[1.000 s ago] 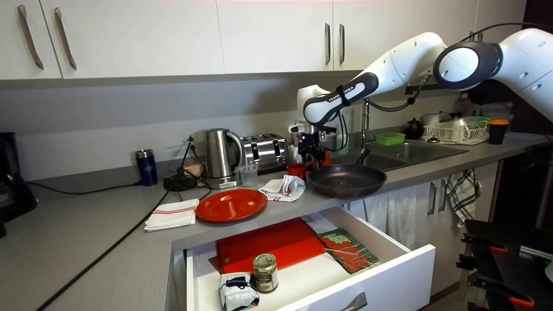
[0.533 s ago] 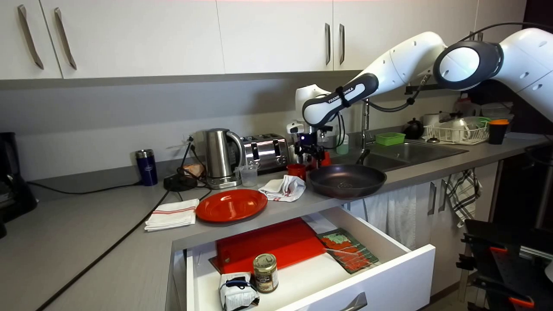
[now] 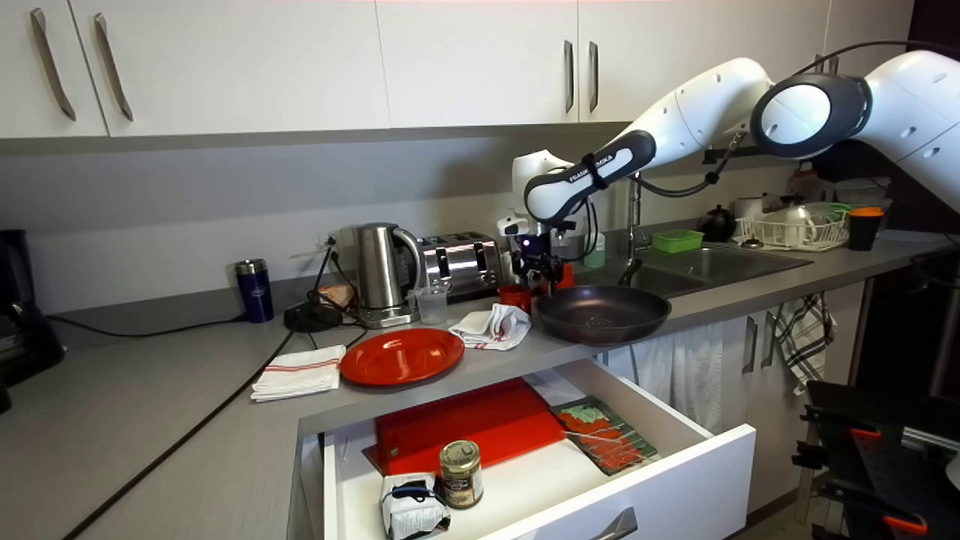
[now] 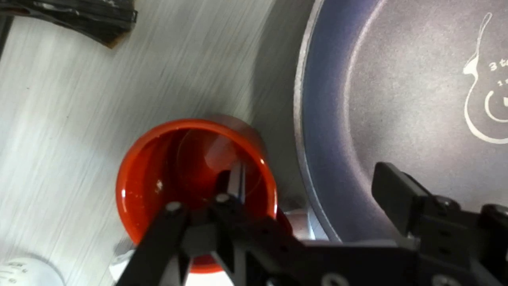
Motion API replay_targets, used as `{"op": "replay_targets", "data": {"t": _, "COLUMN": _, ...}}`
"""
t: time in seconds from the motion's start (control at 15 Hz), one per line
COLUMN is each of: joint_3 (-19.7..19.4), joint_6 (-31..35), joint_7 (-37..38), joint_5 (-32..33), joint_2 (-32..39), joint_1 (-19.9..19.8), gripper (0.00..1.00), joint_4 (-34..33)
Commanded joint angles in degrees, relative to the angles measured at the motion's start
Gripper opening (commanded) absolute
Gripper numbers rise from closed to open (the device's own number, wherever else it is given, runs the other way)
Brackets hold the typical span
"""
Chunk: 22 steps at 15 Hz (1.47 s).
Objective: Move the cup to the other side of the pen
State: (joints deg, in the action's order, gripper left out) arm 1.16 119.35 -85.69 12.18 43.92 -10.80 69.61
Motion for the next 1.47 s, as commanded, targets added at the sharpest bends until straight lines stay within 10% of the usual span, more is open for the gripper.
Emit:
{"op": "replay_targets", "data": {"t": 0.0, "joint_3": -0.5, "joint_6": -0.8, "joint_7": -2.0, "joint_5": -0.5, "joint_2": 1.3, "joint_1": 0.2, "gripper": 0.51, "joint_4": -1.8}}
{"op": "replay_targets", "data": {"t": 0.53, "joint_3": -0.6, "joint_6": 0.5, "joint_7": -2.5, "joint_5": -0.4, "joint_2": 0.9, "joint_1": 0.2, "gripper": 0.03, "joint_4": -1.0}}
{"op": "replay_targets", "data": {"t": 1.4, "joint_3": -0.1, "joint_6": 8.7, "joint_7": 1.0, "joint_5": -4.0, "joint_2": -5.5, "joint_1": -0.7, "gripper": 0.06, "joint_4": 2.1}}
